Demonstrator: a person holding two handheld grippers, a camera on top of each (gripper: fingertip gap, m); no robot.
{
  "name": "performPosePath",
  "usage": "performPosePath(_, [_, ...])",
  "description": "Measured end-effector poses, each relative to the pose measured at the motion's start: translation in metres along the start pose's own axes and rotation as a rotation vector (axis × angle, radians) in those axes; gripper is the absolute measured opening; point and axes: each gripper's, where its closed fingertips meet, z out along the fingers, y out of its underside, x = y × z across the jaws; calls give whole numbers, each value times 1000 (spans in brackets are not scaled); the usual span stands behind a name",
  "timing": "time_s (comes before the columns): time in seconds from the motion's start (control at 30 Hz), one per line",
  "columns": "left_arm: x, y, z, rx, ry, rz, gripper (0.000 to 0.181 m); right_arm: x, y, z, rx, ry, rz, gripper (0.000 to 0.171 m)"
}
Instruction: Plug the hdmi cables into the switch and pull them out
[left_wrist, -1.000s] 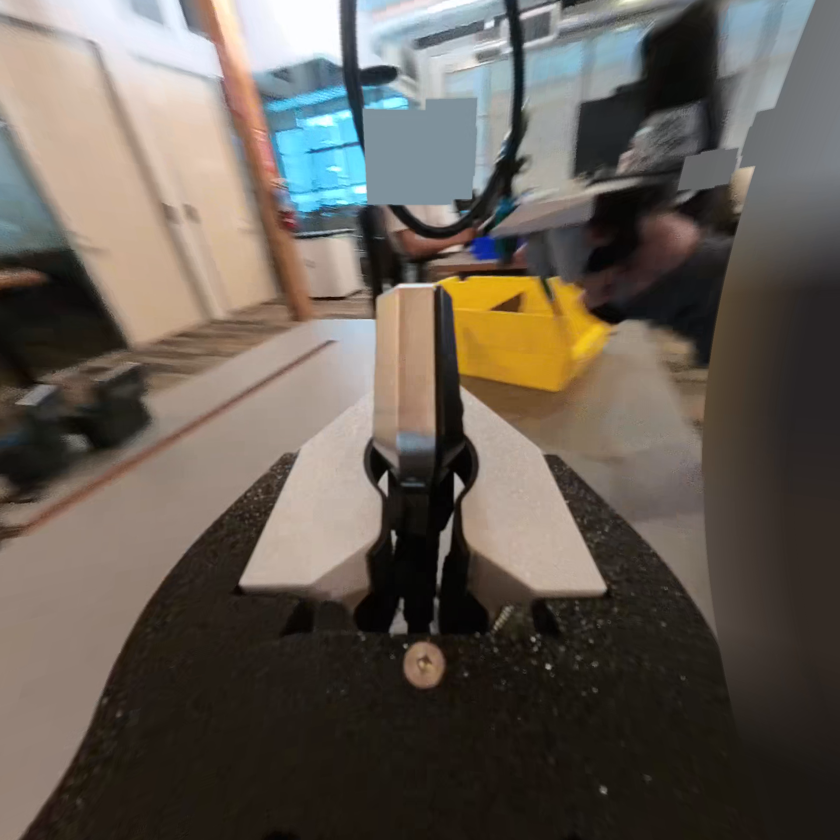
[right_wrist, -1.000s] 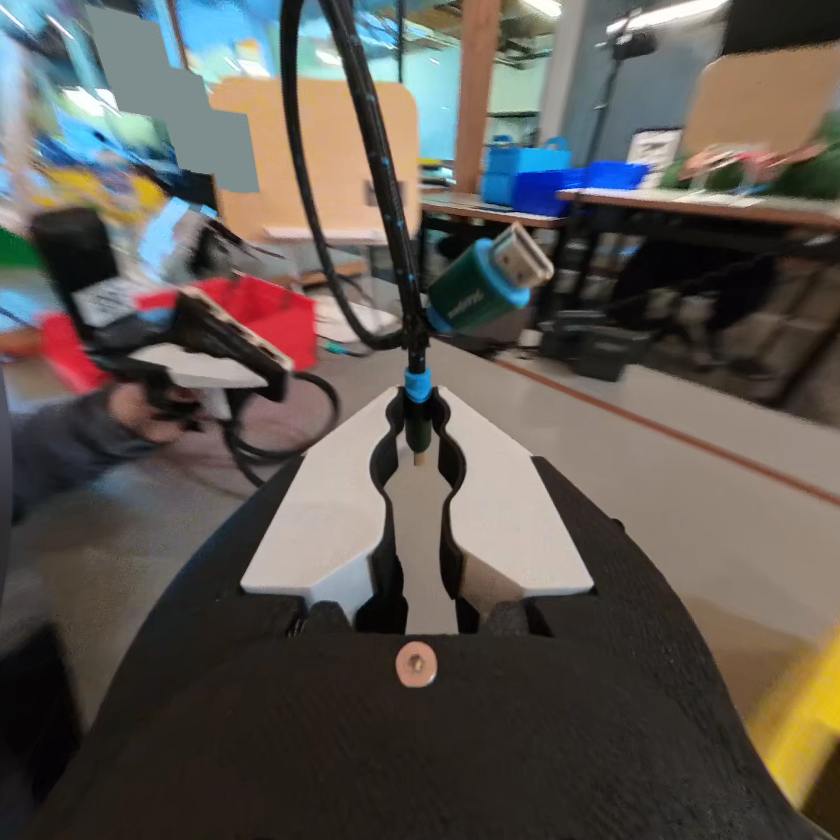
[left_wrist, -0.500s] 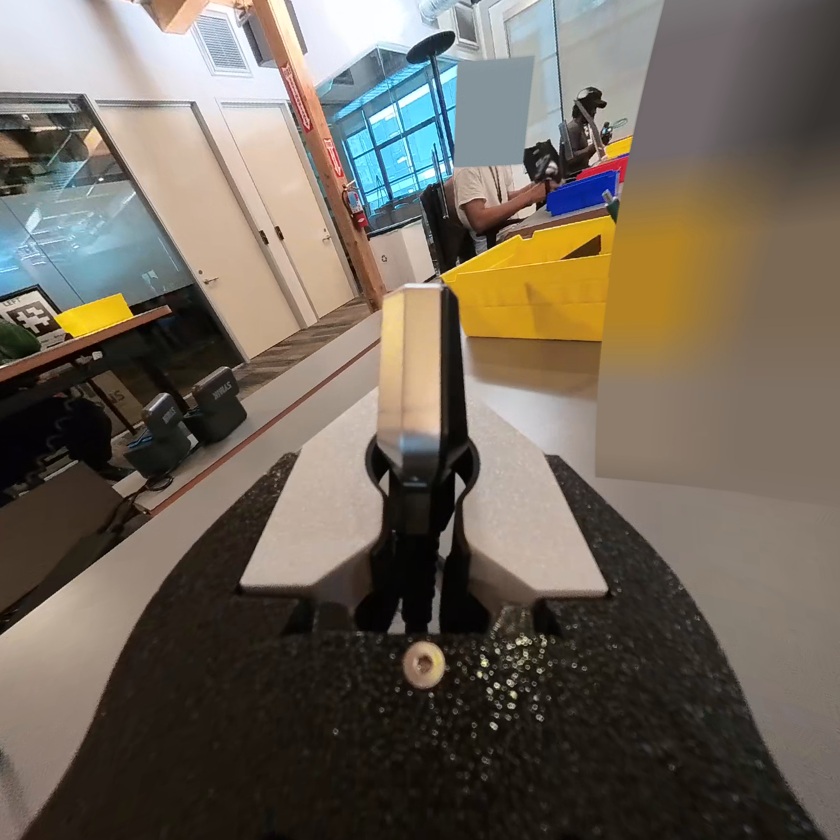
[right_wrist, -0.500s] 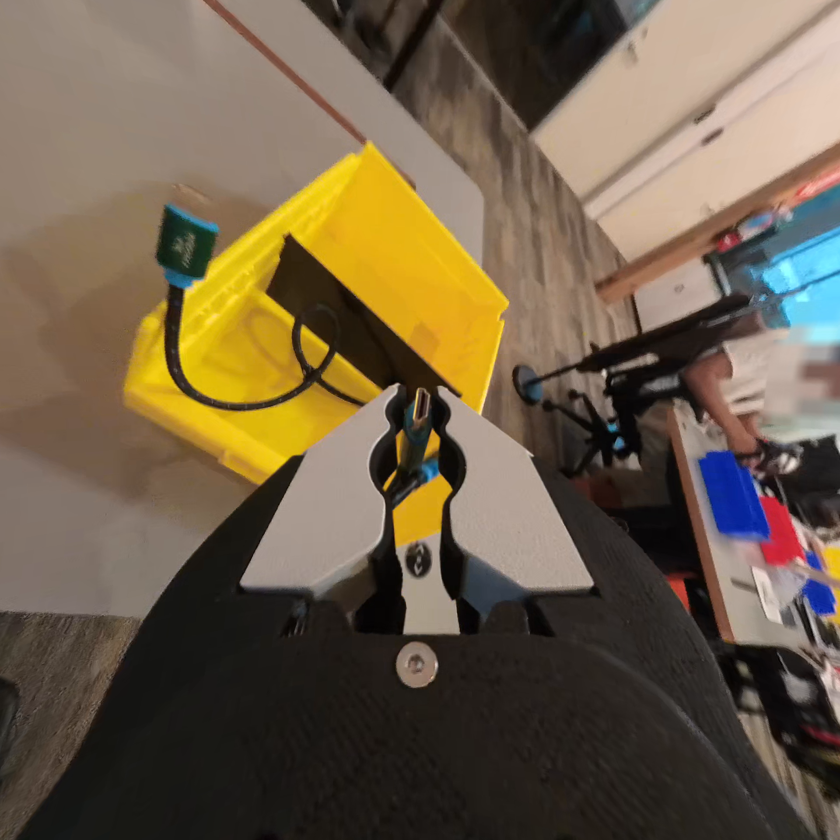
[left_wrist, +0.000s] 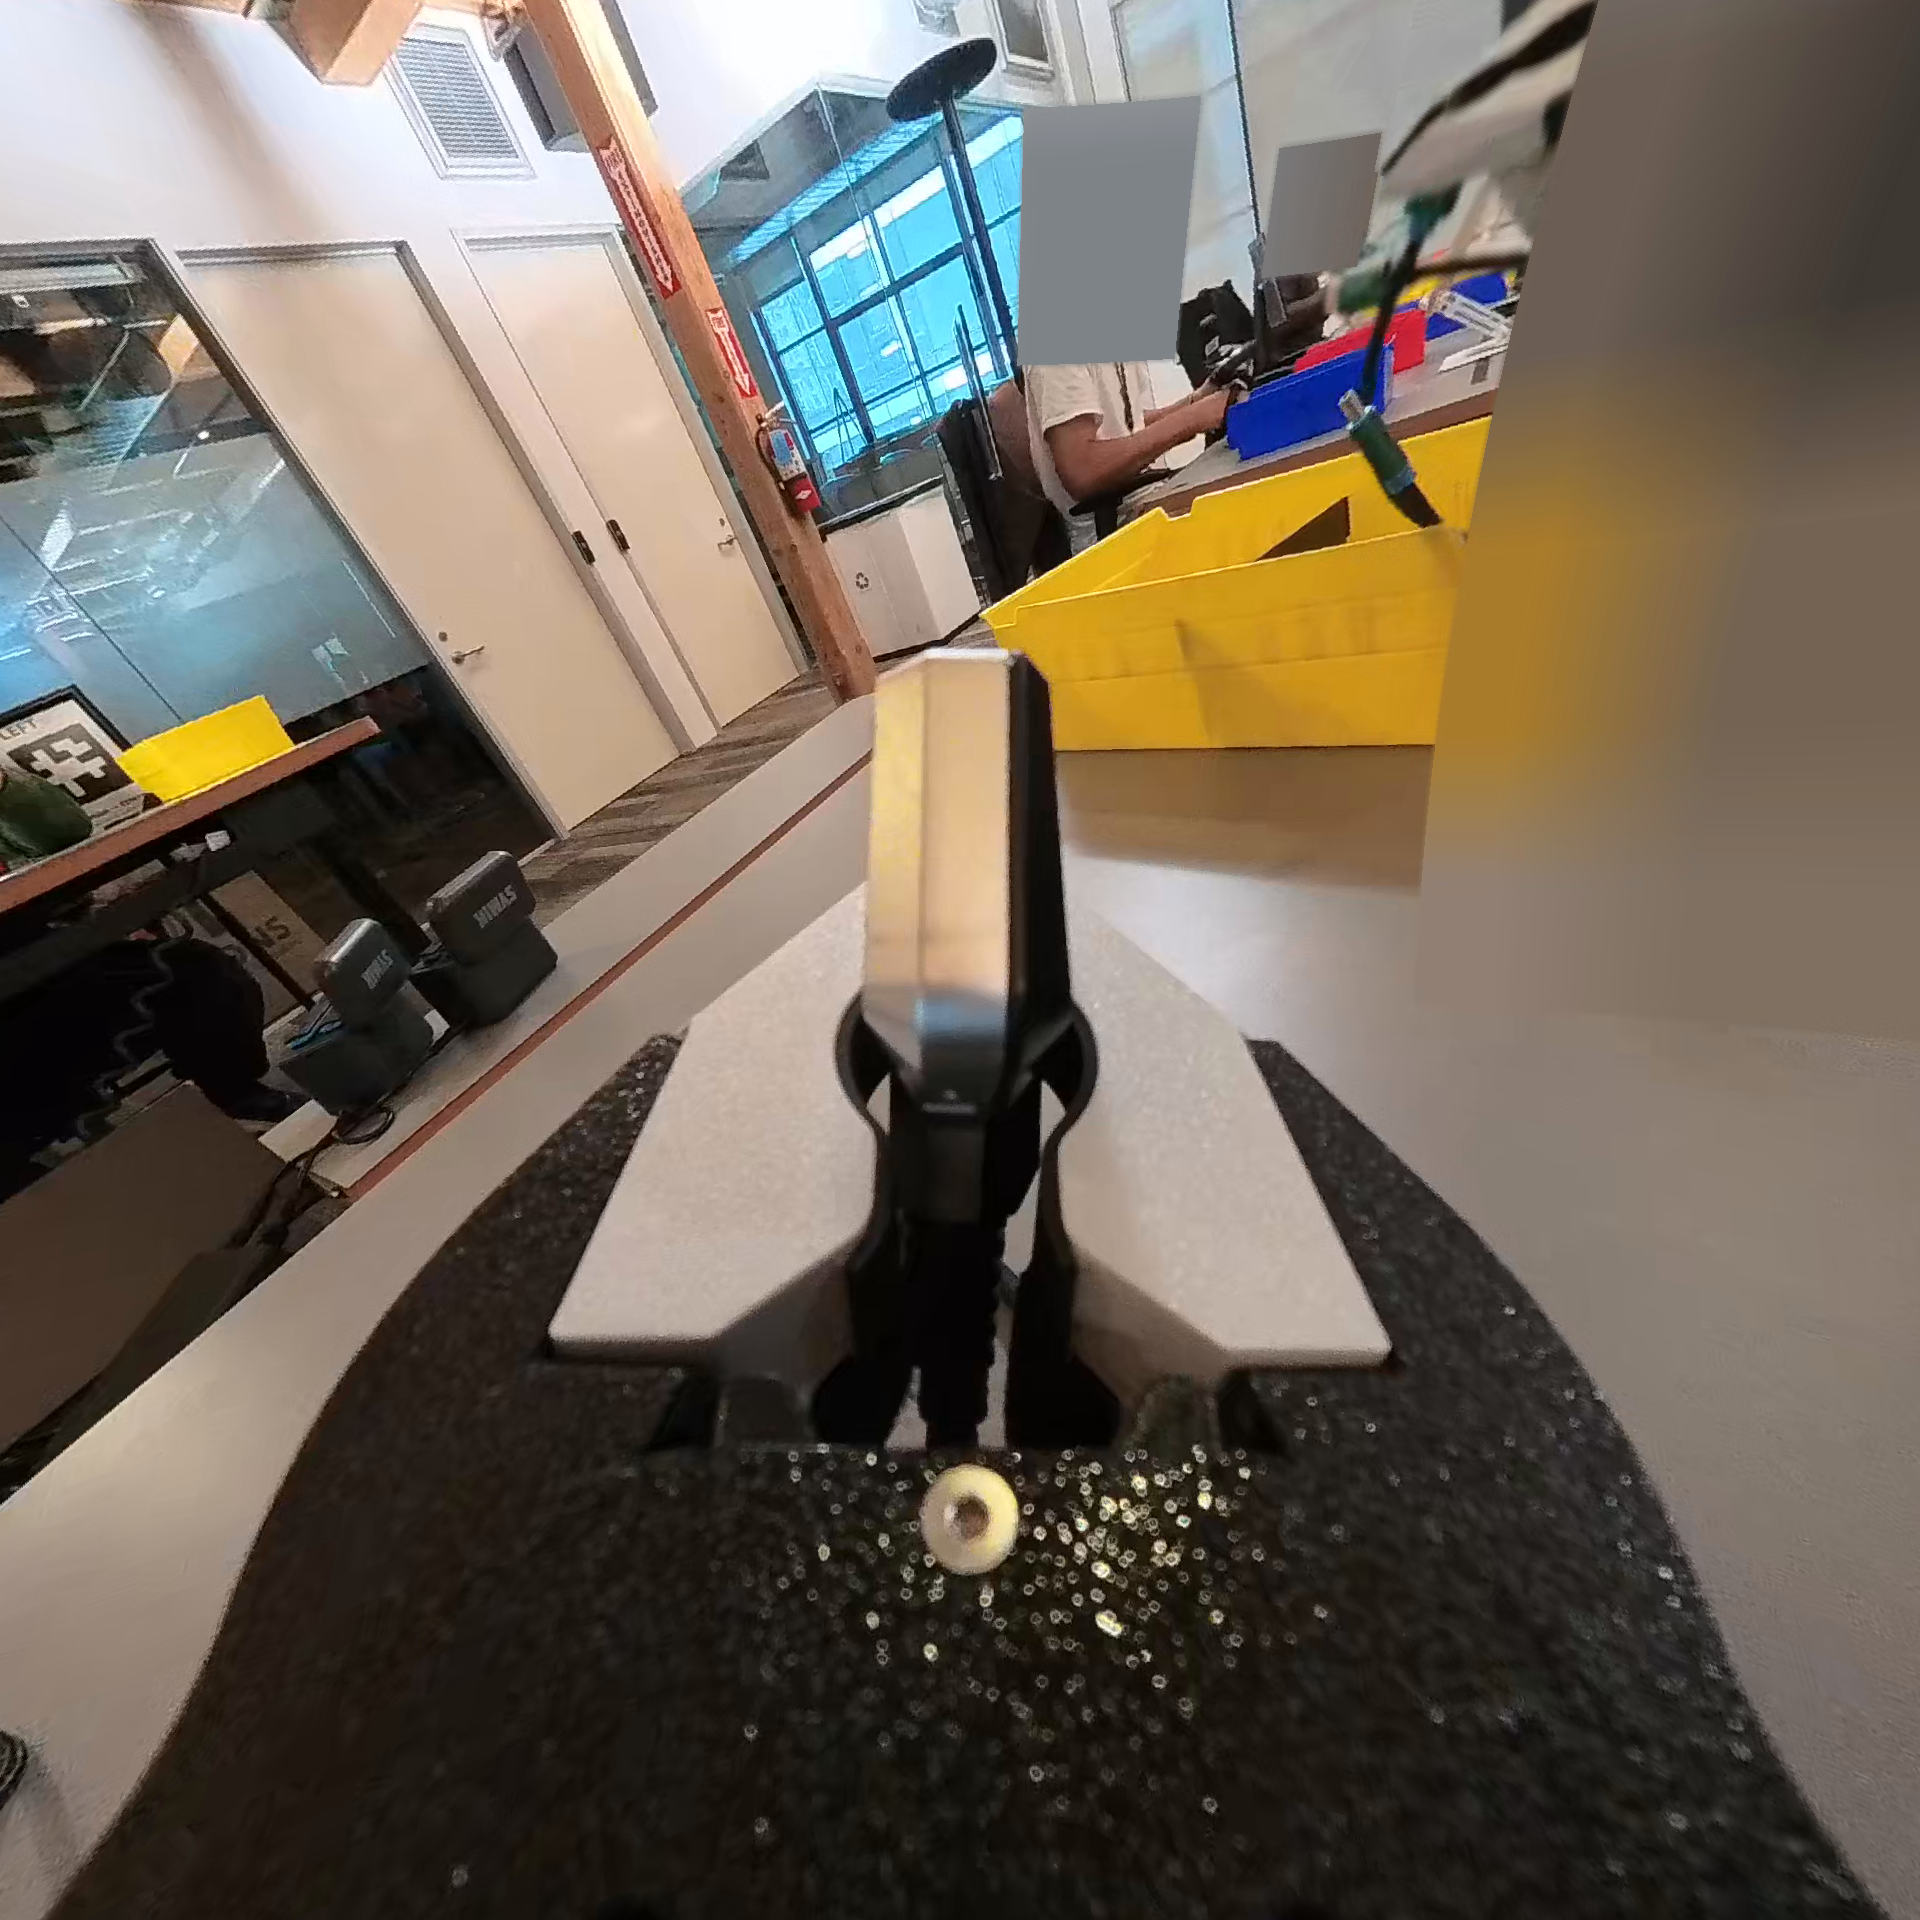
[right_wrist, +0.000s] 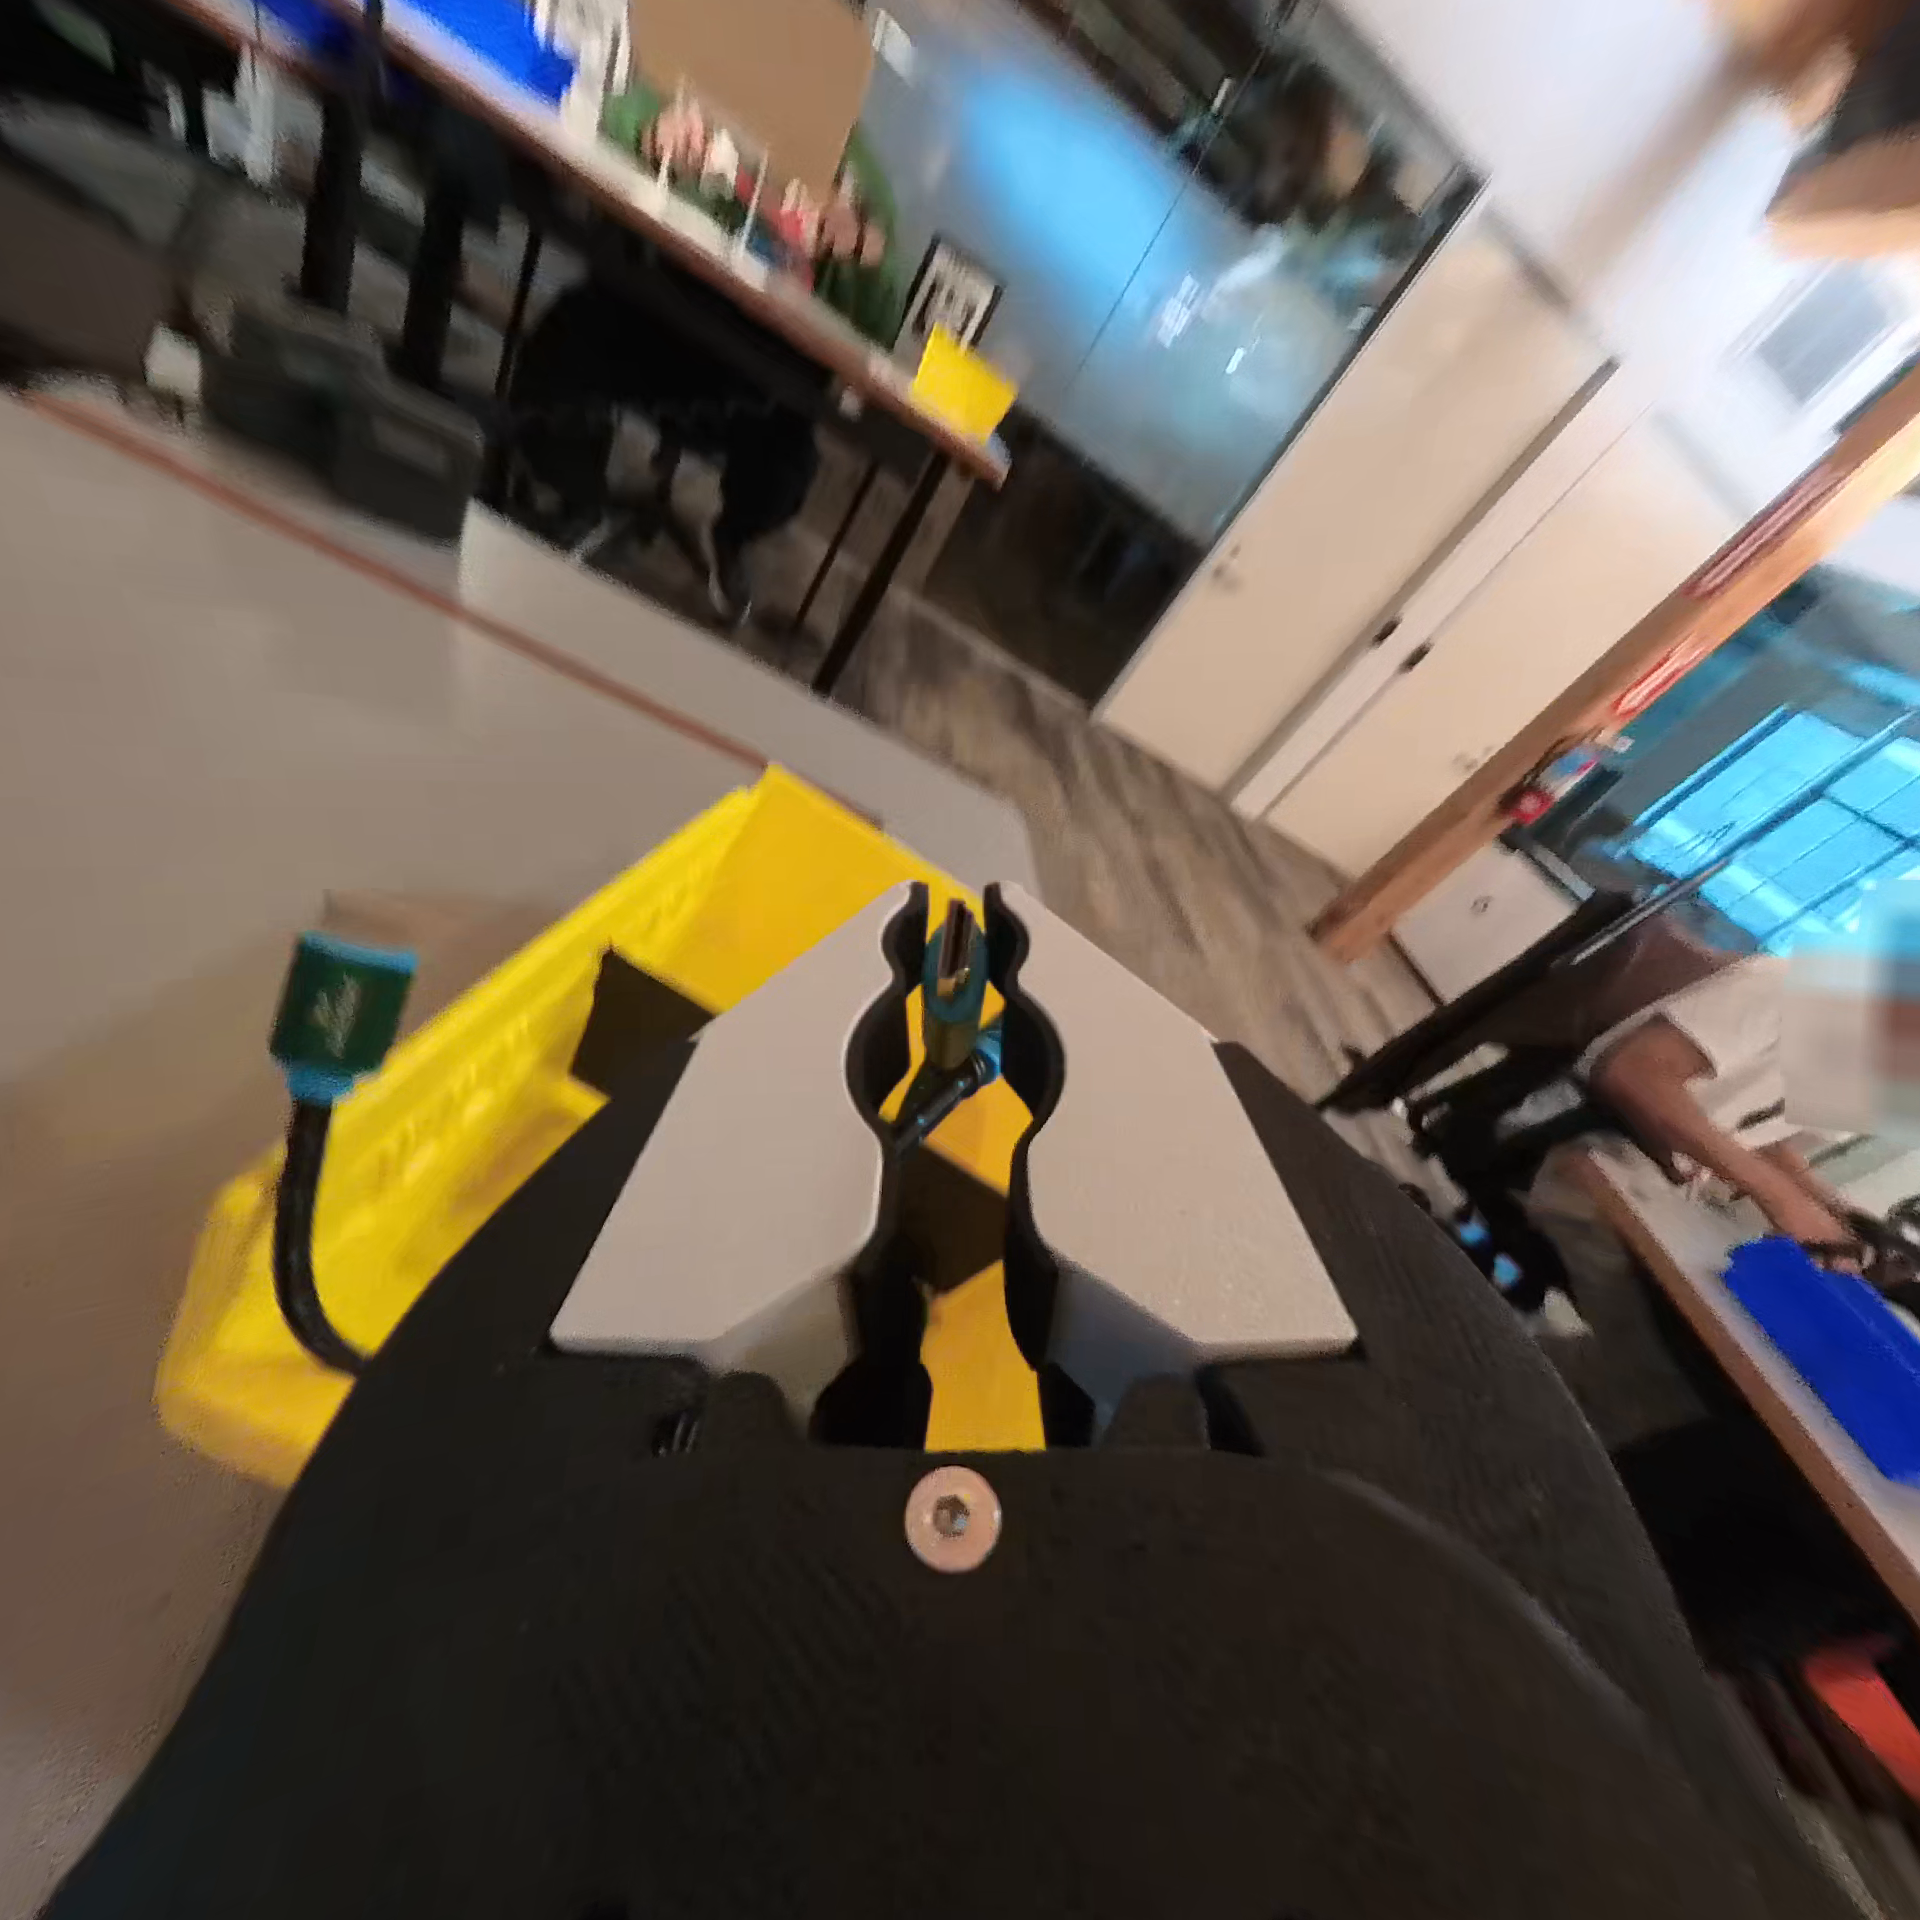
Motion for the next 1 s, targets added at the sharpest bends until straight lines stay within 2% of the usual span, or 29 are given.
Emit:
performPosePath(0.1, [1, 1, 1, -3, 4, 7, 19, -9, 29, 12, -74, -71, 14, 9])
performPosePath(0.2, [3, 2, 2, -9, 8, 19, 19, -30, 26, 18, -8, -209, 107, 9])
performPosePath(0.3, [6, 3, 2, -15, 11, 35, 19, -47, 32, 27, -38, -277, 149, 9])
performPosePath(0.47, [8, 4, 3, -21, 15, 54, 19, -94, 67, 47, -267, -426, 212, 13])
performPosePath(0.5, [8, 4, 3, -22, 15, 56, 19, -101, 75, 50, -316, -431, 198, 17])
performPosePath(0.57, [8, 4, 3, -24, 14, 60, 19, -102, 83, 54, -375, -395, 167, 35])
performPosePath(0.63, [7, 4, 3, -22, 12, 61, 19, -90, 77, 53, -372, -329, 158, 53])
performPosePath(0.67, [8, 4, 3, -22, 13, 60, 19, -78, 69, 51, -345, -280, 159, 56])
performPosePath(0.8, [9, 4, 3, -24, 16, 65, 19, -22, 16, 30, -73, -48, 190, 56])
performPosePath(0.93, [11, 5, 4, -27, 18, 77, 19, -15, -1, 15, -5, -67, 258, 56])
performPosePath(1.0, [12, 4, 4, -23, 22, 79, 19, -31, -27, 9, 92, -153, 259, 56])
